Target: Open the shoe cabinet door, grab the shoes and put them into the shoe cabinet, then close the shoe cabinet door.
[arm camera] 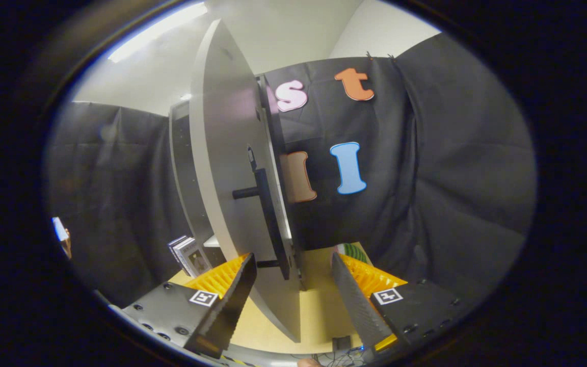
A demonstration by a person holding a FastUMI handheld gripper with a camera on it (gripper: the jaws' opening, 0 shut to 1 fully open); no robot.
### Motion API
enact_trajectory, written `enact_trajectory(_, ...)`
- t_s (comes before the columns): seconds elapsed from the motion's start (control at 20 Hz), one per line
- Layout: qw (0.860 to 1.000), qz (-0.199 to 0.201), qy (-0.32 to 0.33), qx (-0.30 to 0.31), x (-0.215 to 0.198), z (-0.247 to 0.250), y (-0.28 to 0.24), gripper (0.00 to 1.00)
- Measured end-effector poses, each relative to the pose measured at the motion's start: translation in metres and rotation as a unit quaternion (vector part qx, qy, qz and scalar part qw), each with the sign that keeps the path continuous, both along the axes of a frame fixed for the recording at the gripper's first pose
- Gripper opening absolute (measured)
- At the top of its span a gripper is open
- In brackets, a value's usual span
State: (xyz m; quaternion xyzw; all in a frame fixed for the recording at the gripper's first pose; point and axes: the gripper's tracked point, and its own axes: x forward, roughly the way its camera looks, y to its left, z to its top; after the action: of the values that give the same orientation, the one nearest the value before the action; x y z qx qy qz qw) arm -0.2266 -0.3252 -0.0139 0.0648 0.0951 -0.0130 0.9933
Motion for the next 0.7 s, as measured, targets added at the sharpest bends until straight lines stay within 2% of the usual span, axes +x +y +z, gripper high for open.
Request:
enact_trajectory(0.15,1.000,0.016,0.000,-0.015,0.001,0.002,0.014,0.94)
enact_trajectory(0.7,0.994,0.105,0.012,0.007,0.021,-0.008,0.097,0.95)
